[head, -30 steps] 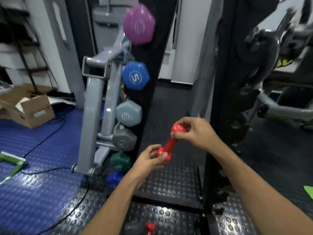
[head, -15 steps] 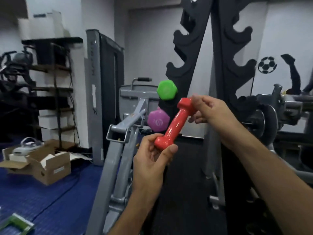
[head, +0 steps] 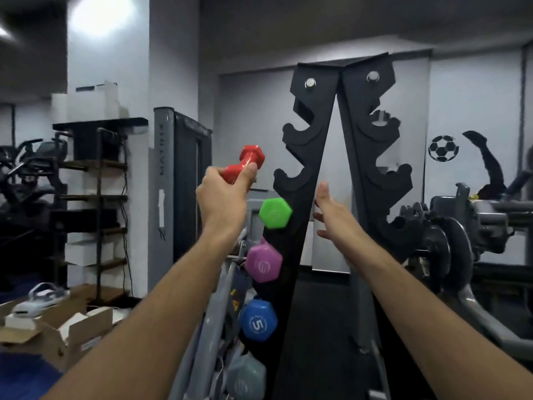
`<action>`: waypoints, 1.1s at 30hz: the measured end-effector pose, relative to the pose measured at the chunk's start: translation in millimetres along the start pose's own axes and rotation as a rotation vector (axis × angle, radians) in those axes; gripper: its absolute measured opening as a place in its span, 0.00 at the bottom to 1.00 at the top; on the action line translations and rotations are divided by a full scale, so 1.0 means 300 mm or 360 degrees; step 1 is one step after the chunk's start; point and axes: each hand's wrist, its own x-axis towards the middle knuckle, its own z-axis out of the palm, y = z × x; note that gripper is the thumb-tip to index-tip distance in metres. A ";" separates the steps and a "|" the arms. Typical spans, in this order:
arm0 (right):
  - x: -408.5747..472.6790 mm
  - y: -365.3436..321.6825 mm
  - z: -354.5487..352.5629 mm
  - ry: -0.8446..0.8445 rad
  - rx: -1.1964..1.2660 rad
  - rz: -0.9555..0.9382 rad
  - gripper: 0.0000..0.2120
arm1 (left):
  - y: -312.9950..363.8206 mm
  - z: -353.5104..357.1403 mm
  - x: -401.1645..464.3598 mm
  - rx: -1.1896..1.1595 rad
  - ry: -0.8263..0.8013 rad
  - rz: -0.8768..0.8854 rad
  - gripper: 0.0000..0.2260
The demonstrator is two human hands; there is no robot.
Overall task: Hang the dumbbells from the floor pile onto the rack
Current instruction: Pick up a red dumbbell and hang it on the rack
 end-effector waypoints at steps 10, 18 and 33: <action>0.047 0.015 0.013 -0.0062 -0.0083 0.0028 0.54 | 0.089 0.216 0.152 0.0449 -0.0262 0.0182 0.24; 0.034 0.043 0.013 -0.0075 -0.0033 -0.0059 0.53 | 0.096 0.252 0.161 0.1011 -0.0631 0.0673 0.23; -0.002 0.047 0.006 -0.0059 0.0026 -0.0049 0.51 | 0.062 0.222 0.116 0.0218 -0.0712 0.0252 0.31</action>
